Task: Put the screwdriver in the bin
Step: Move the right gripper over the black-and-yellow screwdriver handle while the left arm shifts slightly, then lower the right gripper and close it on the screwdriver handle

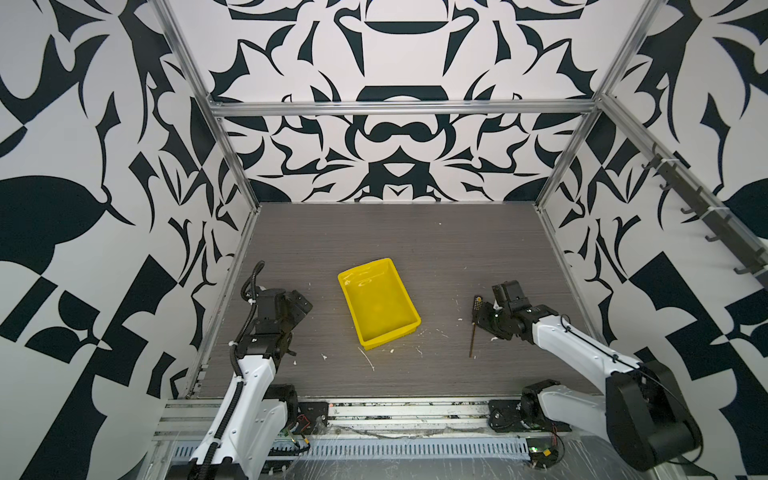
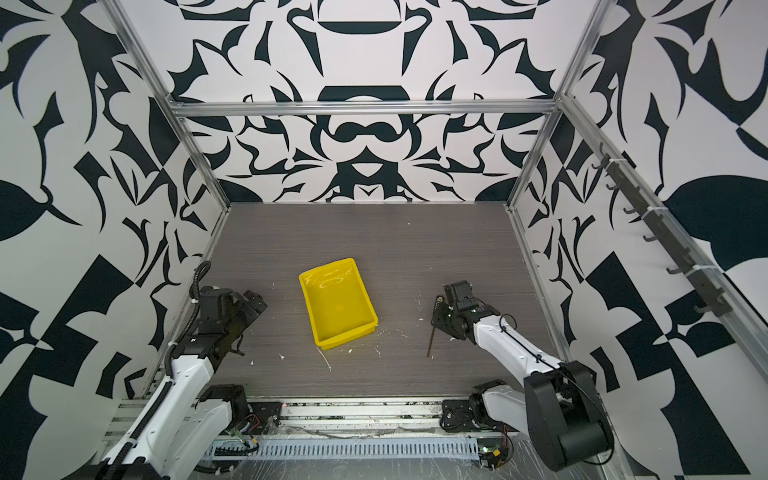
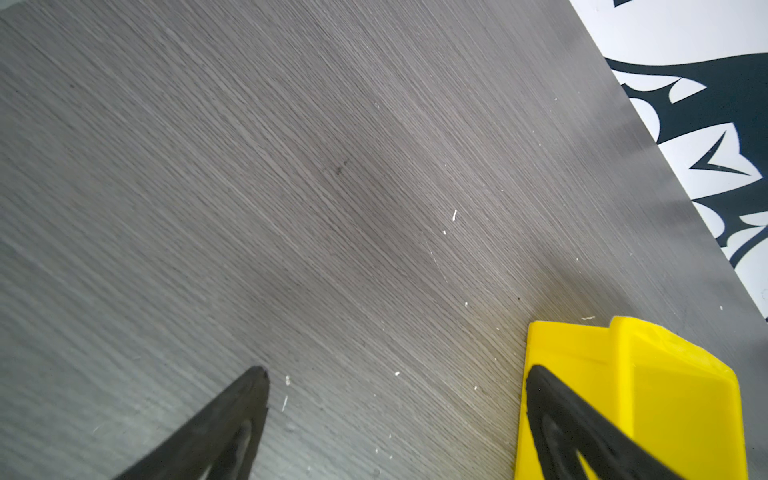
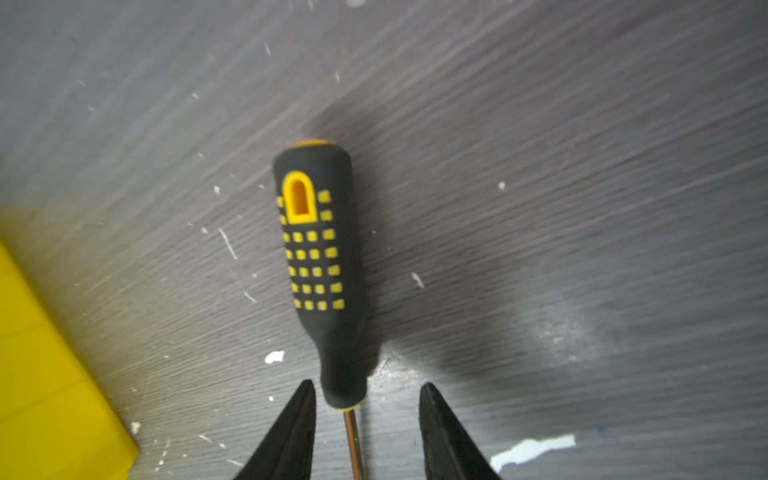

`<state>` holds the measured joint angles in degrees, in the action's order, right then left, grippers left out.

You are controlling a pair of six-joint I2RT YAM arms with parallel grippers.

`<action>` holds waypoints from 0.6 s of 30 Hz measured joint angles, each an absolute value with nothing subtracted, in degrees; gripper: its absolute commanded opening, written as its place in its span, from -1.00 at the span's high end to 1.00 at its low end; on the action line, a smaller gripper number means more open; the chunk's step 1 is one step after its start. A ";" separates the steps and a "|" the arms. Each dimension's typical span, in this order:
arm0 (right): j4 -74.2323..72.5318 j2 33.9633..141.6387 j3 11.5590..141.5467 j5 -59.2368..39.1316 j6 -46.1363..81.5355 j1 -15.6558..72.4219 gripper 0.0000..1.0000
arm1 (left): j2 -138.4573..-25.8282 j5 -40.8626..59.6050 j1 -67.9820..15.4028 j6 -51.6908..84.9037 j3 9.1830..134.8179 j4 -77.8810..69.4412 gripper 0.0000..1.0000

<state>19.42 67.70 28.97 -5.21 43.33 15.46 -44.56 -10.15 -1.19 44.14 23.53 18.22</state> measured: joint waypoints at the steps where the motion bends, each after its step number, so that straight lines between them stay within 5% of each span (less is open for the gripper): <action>1: 19.42 68.20 28.97 -5.34 43.33 15.55 0.12 | -44.58 -10.15 -1.19 44.14 23.53 18.22 -0.99; 18: 17.93 71.64 29.61 -5.41 42.70 16.12 0.16 | -45.67 -10.15 -1.19 44.16 23.53 18.26 -0.98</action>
<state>17.93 71.64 29.61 -5.41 42.70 16.12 -45.67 -10.15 -1.19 44.16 23.53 18.26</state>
